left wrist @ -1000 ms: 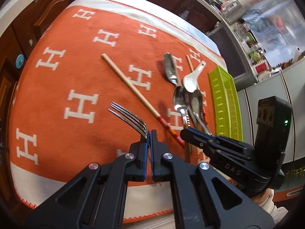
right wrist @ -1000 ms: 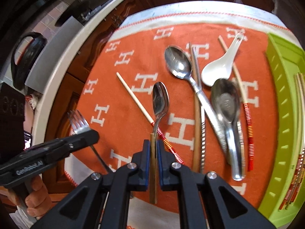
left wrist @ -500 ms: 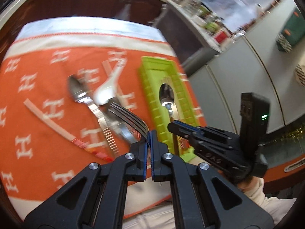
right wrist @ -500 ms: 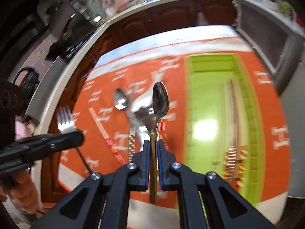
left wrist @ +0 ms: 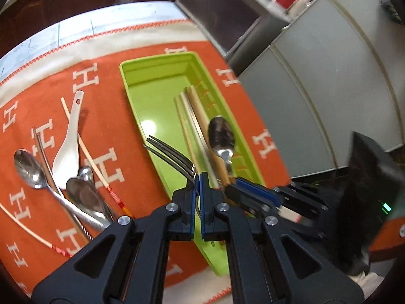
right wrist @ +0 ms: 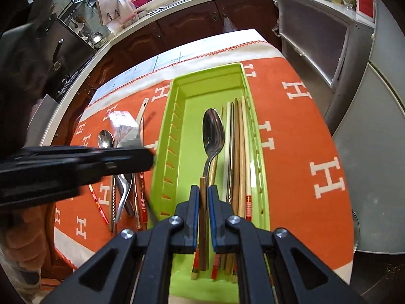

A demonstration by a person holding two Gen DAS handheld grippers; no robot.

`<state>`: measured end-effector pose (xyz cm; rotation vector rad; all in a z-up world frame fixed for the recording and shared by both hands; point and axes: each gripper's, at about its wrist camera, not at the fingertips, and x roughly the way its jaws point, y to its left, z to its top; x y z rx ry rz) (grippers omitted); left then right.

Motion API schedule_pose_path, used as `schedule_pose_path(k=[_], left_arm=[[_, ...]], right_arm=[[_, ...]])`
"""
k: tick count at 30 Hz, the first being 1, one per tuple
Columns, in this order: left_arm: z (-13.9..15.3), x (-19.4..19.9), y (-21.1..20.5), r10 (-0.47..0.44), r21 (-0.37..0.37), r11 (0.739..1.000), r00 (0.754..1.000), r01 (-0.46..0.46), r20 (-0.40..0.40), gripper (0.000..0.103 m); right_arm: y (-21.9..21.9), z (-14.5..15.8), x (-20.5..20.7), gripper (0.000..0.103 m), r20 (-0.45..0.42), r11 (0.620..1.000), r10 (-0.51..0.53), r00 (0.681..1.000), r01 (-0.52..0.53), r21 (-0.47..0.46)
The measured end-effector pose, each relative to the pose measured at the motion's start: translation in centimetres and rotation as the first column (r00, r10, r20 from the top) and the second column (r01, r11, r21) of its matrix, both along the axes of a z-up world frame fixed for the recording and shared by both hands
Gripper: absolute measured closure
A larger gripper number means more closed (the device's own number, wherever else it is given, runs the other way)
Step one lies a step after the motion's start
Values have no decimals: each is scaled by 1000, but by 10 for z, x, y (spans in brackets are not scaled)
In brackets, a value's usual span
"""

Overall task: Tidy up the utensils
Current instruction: 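Carry the fork and small spoon into the green tray and open both tools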

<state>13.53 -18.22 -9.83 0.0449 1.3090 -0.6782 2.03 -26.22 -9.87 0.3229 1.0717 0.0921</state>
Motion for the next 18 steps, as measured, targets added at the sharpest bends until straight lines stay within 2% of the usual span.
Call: schedule_pose_path(k=[7, 11, 18], left_arm=[[-18, 29, -12, 12, 64, 998, 1000, -13, 11, 103], [-19, 44, -16, 39, 97, 994, 998, -44, 57, 102], [-16, 67, -7, 85, 94, 991, 994, -91, 68, 101]], right_arm=[[0, -15, 25, 96, -19, 1000, 8, 1000, -8, 22], [-2, -22, 43, 96, -36, 1000, 11, 999, -11, 24], [2, -30, 75, 96, -48, 1000, 27, 998, -27, 0]])
